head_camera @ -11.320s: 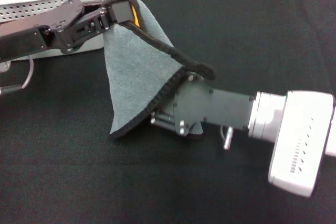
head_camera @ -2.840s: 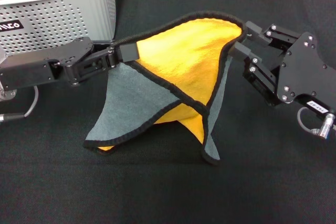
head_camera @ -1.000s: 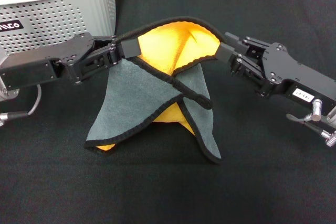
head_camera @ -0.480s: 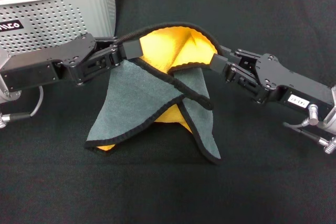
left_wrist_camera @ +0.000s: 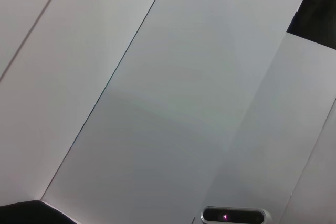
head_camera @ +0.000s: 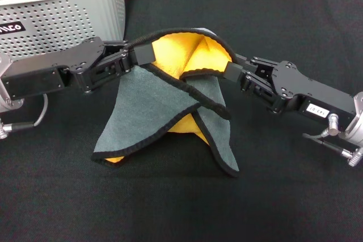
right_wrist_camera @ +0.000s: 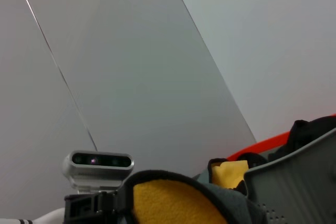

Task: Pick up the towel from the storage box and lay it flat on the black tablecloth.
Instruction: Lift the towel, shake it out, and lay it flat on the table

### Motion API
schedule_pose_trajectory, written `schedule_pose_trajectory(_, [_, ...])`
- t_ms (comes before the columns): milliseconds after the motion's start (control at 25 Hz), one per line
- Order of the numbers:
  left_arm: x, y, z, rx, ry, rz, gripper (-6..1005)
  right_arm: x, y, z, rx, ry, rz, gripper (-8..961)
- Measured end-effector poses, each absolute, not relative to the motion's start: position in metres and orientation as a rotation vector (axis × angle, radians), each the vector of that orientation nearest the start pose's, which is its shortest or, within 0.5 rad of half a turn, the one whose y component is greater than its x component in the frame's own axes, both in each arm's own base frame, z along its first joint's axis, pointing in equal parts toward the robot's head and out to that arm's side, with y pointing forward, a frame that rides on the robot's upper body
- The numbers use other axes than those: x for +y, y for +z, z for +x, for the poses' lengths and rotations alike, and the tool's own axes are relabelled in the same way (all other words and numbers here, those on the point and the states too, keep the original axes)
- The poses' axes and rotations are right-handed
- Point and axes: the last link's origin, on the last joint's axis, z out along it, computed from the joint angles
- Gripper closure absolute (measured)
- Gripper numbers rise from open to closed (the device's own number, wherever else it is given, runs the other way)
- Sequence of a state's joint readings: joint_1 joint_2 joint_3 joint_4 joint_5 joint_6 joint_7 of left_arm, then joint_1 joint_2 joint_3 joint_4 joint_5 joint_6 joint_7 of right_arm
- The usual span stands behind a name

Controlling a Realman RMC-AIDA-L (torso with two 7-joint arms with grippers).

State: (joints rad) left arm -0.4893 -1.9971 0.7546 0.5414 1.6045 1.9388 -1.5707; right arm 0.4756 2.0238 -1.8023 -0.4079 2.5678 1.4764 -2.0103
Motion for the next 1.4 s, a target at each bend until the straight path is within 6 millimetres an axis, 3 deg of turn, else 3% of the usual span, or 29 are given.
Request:
schedule_pose_trajectory(320, [0.295, 0.045, -0.233, -0.776, -1.416, -2.730, 975, 0.299, -0.048, 0.206, 0.600, 1.430, -2.513, 767])
schedule_pose_trajectory(560, [0.295, 0.045, -0.232, -0.771, -1.416, -2.733, 976, 0.301, -0.048, 0.205, 0.586, 1.425, -2.517, 948])
schedule_pose_trajectory(960, [0.292, 0.039, -0.231, -0.751, -1.378, -2.785, 976, 0.308, -0.036, 0.186, 0.449, 1.481, -2.519, 946])
schedule_pose_trajectory(1240, [0.289, 0.030, -0.234, -0.736, -1.394, -2.762, 974, 0.323, -0.001, 0.154, 0.199, 1.528, -2.525, 945])
schedule_pose_trajectory(1400, [0.287, 0.015, -0.239, -0.757, -1.390, -2.710, 948, 0.337, 0.016, 0.139, 0.122, 1.490, -2.539, 945])
